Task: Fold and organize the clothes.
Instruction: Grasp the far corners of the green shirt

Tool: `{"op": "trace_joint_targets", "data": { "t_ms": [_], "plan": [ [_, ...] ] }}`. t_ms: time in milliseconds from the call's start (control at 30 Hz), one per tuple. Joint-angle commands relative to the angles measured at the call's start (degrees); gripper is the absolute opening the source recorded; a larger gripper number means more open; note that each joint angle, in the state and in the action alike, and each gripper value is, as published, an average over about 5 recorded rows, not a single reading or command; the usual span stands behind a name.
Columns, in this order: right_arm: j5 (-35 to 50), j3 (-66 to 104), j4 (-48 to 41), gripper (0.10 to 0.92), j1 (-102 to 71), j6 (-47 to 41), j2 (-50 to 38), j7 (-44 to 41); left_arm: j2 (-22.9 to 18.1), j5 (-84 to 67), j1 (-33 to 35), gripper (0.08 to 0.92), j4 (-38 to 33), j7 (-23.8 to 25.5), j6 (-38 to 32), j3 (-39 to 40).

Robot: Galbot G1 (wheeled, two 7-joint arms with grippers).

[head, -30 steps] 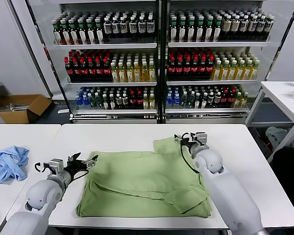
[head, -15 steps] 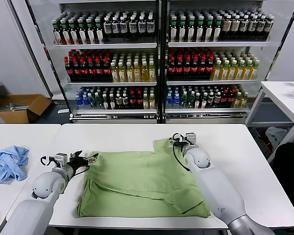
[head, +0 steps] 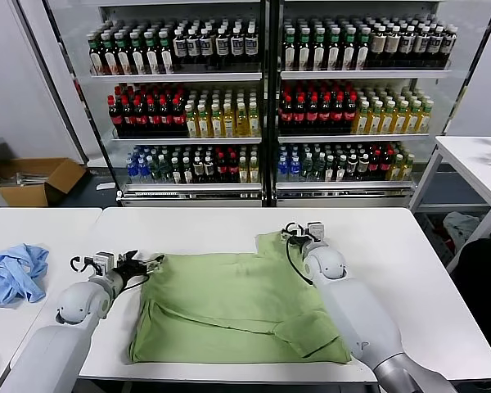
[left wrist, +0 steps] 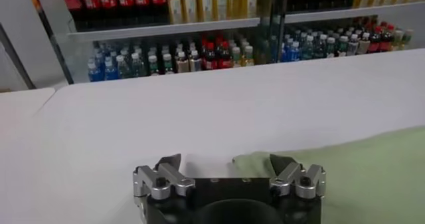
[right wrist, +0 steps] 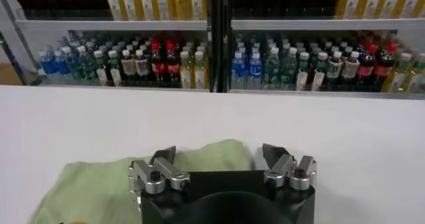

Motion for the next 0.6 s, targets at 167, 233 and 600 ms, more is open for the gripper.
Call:
{"op": "trace_joint_targets", "data": {
  "t_ms": [167,233,600],
  "plan": [
    [1.2,-0.1,-0.7,0.698,0.3,-0.3,0.3,0.0,0.3,0.7,-0.5,0.732,2.4,2.4,-0.7,-0.2],
    [1.5,-0.1,-0.5,0.646,0.2,-0.7,0.2,0.1,0.5,0.7,-0.1,0.671,2.2,3.2,-0.8,-0.4],
    [1.3,-0.1,0.1,0.325,-0.7,-1.3,0.1,0.2,0.0,0.9,0.4,0.35,1.9,5.6,-2.1,0.0]
  ]
}}
